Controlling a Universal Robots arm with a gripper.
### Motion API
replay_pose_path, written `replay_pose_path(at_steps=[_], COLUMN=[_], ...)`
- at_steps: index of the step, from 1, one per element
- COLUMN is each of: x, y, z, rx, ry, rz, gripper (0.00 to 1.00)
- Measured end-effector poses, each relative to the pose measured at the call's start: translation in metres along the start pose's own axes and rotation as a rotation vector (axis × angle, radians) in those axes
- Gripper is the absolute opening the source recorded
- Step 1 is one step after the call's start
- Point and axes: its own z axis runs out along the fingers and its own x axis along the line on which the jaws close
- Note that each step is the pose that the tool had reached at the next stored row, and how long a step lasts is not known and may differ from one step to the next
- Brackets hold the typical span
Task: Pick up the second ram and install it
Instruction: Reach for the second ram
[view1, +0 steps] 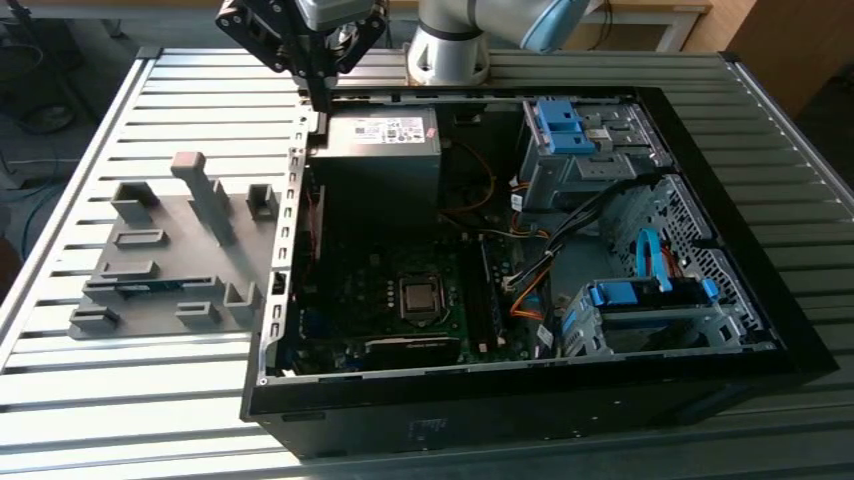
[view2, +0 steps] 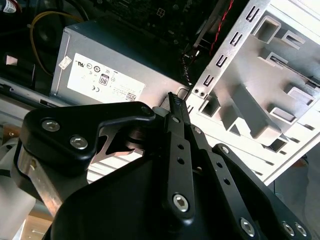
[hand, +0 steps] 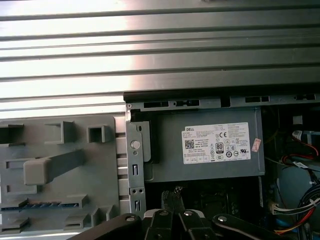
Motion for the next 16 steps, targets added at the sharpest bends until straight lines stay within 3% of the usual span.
replay_pose_path(at_steps=[16], x=[0.0037], y=[-0.0003], z=[-0.0001], rx=[0.0001], ry=[0.0], rz=[0.0], gripper=[0.11])
